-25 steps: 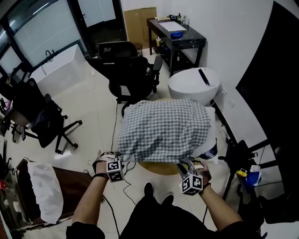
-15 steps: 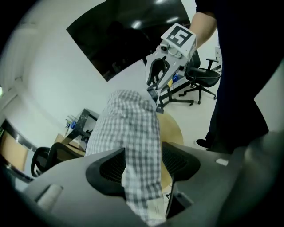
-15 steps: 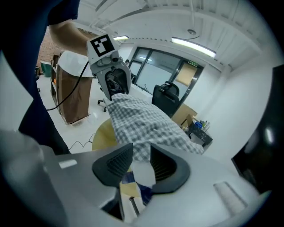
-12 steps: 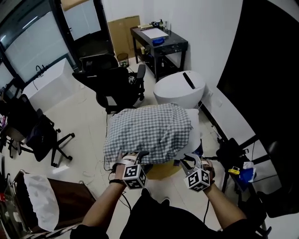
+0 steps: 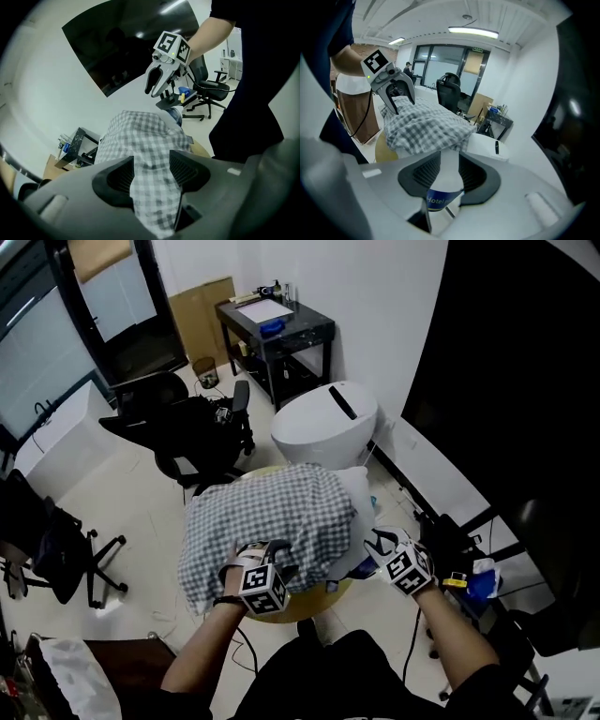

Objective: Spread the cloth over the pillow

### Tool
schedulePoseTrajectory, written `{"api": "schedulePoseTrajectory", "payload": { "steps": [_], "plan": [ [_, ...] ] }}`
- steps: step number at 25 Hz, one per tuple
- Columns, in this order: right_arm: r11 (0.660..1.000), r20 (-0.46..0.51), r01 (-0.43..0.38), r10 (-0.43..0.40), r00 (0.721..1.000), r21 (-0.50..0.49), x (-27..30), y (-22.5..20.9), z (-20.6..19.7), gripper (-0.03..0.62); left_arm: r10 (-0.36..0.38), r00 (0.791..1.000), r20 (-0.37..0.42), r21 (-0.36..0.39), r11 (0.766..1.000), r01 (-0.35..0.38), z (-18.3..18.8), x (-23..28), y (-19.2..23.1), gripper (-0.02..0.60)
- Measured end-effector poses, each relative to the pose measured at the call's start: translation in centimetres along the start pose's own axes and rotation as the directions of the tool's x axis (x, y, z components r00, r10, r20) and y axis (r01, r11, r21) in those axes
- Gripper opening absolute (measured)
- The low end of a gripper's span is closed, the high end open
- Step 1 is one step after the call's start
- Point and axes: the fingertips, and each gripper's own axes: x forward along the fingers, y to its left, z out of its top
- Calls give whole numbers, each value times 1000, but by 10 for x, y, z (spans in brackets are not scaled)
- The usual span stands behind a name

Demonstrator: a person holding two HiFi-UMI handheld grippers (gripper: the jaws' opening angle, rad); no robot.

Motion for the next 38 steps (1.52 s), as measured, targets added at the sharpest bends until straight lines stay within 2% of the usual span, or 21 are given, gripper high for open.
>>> {"api": "schedulePoseTrajectory", "payload": {
  "steps": [5, 9, 13, 17, 21, 23, 24, 31, 38],
  "plan": [
    [997, -15, -49, 50, 999, 66, 28, -26, -9, 133, 1, 999, -50, -46, 999, -4, -13, 14, 30, 229],
    [994, -25, -101, 103, 994, 50, 54, -33, -13, 133, -28, 993, -117, -79, 997, 19, -26, 29, 36, 229],
    [986, -37, -164, 164, 986, 12, 78, -38, -18, 132, -40, 989, -141, -156, 988, 18, -33, 44, 36, 229],
    [978, -32, -209, 209, 977, -7, 96, -35, -20, 132, -46, 984, -174, -181, 983, 14, -38, 50, 36, 227],
    [971, -22, -239, 238, 971, -27, 103, -31, -16, 84, -46, 981, -190, -184, 983, 11, -39, 50, 38, 228],
    [970, -10, -238, 238, 971, -41, 103, -28, -13, 21, -48, 980, -195, -187, 982, 11, -40, 48, 39, 229],
    [971, -5, -233, 233, 972, -46, 101, -28, -12, 14, -49, 979, -197, -187, 982, 11, -40, 48, 38, 229],
    [984, 23, -175, 175, 984, -18, 72, -39, -6, 12, -33, 987, -155, -183, 983, 4, -27, 40, 46, 229],
    [996, 1, -86, 86, 996, 7, 24, -64, -23, 12, -70, 989, -130, -91, 994, 58, -9, 50, 53, 228]
  ]
}}
